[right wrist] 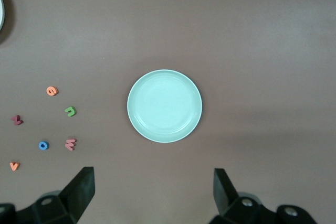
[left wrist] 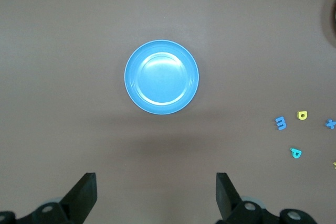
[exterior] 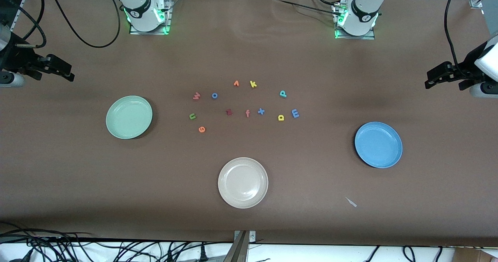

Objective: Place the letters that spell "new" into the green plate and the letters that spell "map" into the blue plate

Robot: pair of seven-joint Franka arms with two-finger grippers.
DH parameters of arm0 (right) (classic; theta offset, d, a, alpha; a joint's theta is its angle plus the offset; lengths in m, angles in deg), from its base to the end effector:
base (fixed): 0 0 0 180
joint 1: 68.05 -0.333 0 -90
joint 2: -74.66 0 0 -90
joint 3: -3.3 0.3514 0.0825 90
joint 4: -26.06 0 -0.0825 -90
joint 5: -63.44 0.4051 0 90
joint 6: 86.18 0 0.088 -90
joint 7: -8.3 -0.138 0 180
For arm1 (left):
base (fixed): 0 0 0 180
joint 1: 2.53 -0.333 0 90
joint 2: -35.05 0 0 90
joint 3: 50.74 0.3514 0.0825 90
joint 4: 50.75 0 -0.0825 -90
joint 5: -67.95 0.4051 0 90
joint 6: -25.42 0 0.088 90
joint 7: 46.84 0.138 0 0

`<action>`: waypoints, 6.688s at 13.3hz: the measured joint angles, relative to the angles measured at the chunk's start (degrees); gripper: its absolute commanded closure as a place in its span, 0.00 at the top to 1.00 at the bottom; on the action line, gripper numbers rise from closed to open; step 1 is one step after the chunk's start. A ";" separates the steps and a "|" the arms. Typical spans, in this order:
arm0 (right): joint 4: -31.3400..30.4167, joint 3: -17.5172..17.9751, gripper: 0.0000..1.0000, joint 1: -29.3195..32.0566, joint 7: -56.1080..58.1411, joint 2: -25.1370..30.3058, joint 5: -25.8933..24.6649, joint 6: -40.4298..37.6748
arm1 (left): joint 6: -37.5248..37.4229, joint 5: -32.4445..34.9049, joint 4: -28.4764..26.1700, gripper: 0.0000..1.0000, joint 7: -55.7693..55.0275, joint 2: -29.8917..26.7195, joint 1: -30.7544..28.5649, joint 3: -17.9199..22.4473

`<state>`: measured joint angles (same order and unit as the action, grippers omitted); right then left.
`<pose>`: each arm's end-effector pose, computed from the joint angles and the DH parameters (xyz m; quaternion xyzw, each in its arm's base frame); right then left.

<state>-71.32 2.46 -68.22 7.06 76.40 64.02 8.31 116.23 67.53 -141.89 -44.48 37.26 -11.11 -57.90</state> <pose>0.5682 -0.0054 0.5893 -0.9998 0.0171 0.0101 0.0052 0.5867 0.0149 0.5981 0.9997 -0.0081 -0.0218 0.0068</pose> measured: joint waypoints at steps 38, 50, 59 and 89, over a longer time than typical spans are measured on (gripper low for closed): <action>0.00 -0.06 1.00 0.00 0.00 0.00 0.00 -0.33 | -0.34 0.00 0.00 1.00 0.00 0.35 0.00 0.00; 0.00 -0.06 1.00 0.00 0.00 0.00 0.00 -0.80 | -0.48 0.00 0.00 1.00 0.00 0.36 0.00 0.00; 0.00 -0.06 1.00 0.00 0.00 0.00 0.00 -1.06 | -0.57 0.00 0.00 1.00 0.00 0.37 0.02 0.00; -1.04 3.88 1.00 -5.54 -1.49 -8.65 0.06 -0.37 | 1.64 -0.03 -0.12 1.00 -2.45 5.82 0.67 -0.25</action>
<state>-72.37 6.35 -73.76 5.57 67.75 64.08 7.94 117.86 67.50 -142.02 -46.93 43.07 -10.44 -58.15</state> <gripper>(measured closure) 0.000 0.000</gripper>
